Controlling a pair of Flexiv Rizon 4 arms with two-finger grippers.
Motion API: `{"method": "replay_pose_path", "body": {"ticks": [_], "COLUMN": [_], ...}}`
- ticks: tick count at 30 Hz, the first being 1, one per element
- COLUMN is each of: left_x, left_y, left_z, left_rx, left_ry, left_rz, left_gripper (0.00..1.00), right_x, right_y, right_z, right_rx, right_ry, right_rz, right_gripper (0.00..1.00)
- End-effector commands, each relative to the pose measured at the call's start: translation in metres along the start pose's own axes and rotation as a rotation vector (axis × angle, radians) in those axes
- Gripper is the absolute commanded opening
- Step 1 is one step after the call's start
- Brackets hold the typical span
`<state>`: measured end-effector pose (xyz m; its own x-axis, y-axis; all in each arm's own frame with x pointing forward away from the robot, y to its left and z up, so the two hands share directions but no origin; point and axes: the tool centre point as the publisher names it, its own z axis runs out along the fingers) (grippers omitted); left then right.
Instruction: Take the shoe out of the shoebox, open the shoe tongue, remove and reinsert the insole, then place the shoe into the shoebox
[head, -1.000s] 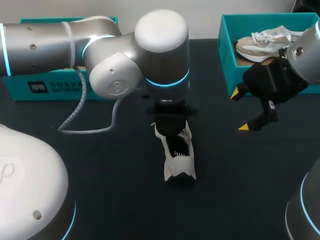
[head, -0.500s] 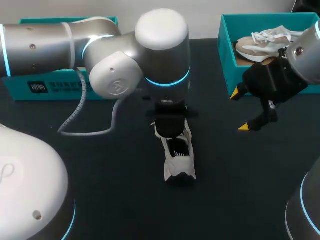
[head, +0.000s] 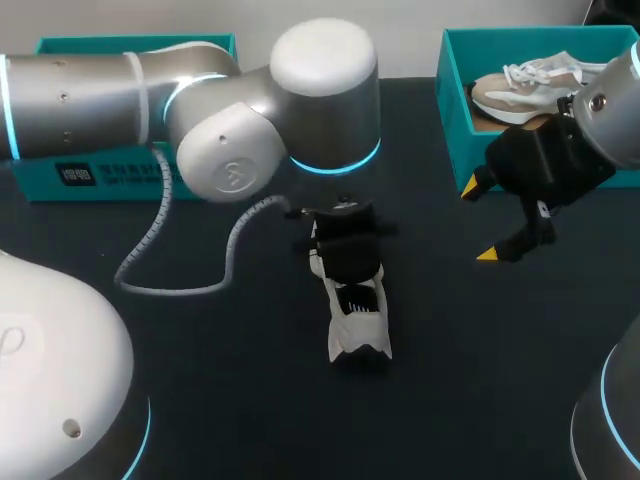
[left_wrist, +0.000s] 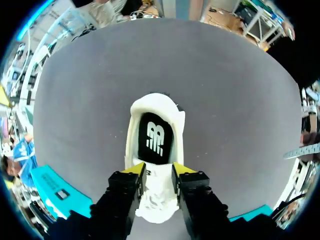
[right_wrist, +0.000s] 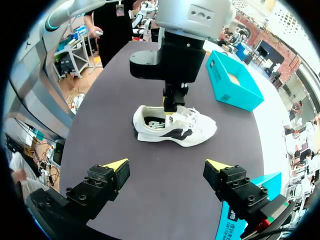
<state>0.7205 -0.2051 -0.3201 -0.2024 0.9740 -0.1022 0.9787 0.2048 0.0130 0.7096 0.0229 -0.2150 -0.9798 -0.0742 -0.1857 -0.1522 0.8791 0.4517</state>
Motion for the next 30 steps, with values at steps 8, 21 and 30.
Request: {"method": "replay_pose_path", "body": {"ticks": [8,21,30], "left_x": [0.021,0.044,0.03], "left_y": [-0.008,-0.035,-0.049], "left_z": [-0.017,-0.034,-0.017], "left_rx": [-0.065,-0.083,-0.148], "left_ry": [-0.016,-0.087,0.127], "left_rz": [-0.237,-0.781,-1.286], "left_gripper": [1.0,1.0,1.0], "right_x": [0.0,0.0,0.0], "right_y": [0.0,0.0,0.0], "right_z": [0.002,0.002,0.002], "right_rx": [0.002,0.002,0.002], "right_ry": [-0.001,-0.001,-0.001], "right_rz": [0.0,0.0,0.0], "right_gripper": [1.0,1.0,1.0]}}
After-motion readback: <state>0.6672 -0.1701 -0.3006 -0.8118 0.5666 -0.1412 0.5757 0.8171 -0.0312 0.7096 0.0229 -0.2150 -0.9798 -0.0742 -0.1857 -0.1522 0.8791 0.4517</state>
